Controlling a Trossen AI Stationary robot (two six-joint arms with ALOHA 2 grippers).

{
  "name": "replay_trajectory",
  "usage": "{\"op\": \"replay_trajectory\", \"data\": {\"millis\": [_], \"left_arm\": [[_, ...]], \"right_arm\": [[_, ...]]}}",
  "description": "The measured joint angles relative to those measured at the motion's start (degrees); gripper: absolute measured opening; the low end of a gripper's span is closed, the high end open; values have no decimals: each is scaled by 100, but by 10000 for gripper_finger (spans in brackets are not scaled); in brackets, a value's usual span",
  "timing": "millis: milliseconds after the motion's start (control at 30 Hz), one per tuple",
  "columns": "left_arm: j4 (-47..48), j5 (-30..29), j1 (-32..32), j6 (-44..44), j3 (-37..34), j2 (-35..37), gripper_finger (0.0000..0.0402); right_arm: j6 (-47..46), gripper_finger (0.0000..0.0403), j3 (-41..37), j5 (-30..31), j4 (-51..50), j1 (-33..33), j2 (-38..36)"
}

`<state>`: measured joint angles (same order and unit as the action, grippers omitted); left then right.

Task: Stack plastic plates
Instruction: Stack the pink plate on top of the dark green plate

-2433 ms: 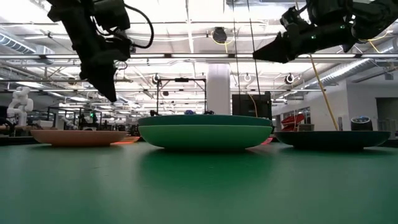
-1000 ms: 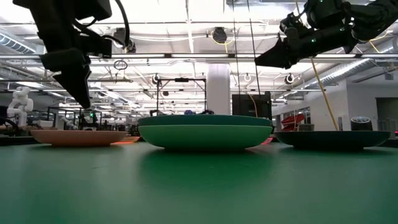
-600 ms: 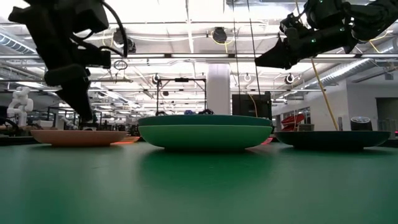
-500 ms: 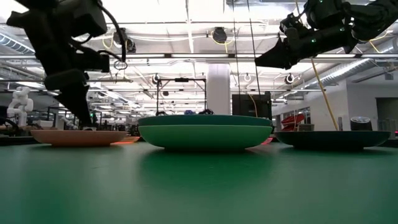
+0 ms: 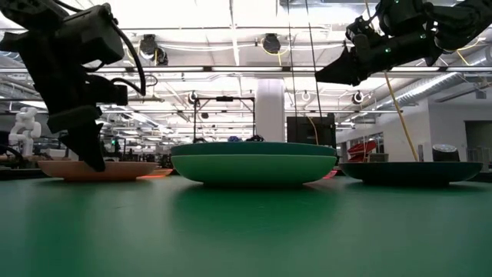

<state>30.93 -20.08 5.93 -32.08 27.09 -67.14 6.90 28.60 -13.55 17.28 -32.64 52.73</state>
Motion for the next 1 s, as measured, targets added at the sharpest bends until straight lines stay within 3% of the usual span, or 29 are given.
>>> {"op": "replay_trajectory", "data": {"millis": [433, 633, 1000], "left_arm": [[-270, -242, 59, 51, 22, -766, 172], [-276, -294, 211, -133, 15, -784, 168], [-298, -196, 351, -218, 63, -775, 54]], "right_arm": [[0, 141, 0, 1, -4, 0, 0], [0, 141, 0, 1, -4, 0, 0], [-2, 141, 0, 7, -11, 0, 0]]}}
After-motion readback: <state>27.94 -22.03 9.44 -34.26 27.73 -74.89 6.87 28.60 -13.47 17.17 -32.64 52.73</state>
